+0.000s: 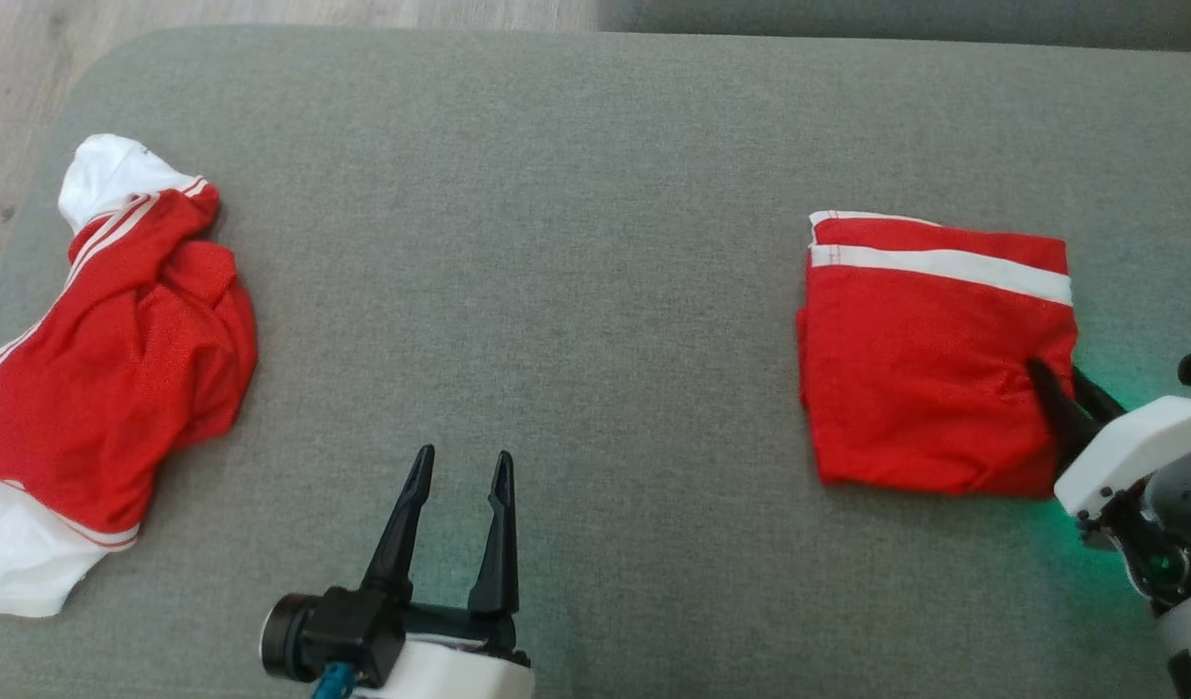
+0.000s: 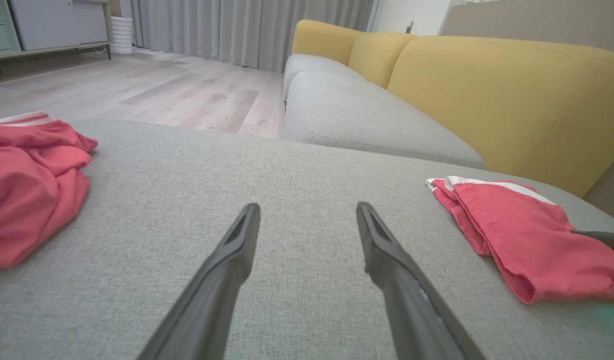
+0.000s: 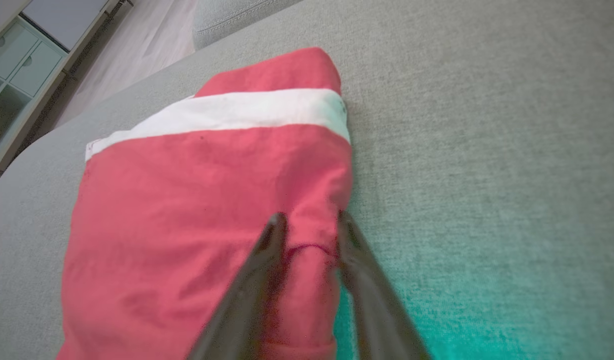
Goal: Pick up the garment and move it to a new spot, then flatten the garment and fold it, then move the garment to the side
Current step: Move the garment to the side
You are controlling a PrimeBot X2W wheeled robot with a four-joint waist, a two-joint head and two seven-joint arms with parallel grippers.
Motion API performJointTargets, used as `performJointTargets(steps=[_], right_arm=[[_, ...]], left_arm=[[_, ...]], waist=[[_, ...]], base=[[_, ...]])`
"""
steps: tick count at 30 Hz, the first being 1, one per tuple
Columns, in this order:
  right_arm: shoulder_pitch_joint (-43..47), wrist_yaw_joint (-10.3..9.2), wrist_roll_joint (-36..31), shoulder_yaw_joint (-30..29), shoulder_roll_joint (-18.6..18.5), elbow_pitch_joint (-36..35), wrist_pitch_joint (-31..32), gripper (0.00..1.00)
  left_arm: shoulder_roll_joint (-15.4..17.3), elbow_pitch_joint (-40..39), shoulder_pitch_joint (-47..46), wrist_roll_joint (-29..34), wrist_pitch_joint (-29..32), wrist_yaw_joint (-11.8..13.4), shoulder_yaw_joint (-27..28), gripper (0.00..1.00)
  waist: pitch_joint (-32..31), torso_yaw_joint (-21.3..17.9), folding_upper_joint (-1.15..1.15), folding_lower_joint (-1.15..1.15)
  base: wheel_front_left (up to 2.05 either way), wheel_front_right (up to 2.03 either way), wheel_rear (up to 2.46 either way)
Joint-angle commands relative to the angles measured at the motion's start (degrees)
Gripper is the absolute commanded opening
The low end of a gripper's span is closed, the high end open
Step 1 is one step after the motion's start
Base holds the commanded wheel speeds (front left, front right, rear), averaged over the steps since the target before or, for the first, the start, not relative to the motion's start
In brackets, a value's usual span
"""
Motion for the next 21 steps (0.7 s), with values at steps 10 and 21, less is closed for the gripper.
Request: performJointTargets(steps=[10, 21], right_arm=[[-6.52, -0.04, -5.27, -0.66, -10.68, -0.19, -3.56, 0.00], [-12.16, -0.04, -11.02, -11.17, -23.57, -0.32, -2.62, 0.00]], left_arm=[[-0.24, -2.29, -4.53, 1.57, -0.46, -0.43, 1.51, 1.00], [-0.24, -3.10, -10.75, 2.56, -0.46, -2.03, -0.44, 1.00]], waist=[[4.31, -2.20, 0.00, -0.01], [14.11, -4.92, 0.00, -0.01]], base=[[0.00, 0.00, 0.00], [0.00, 0.00, 0.00]])
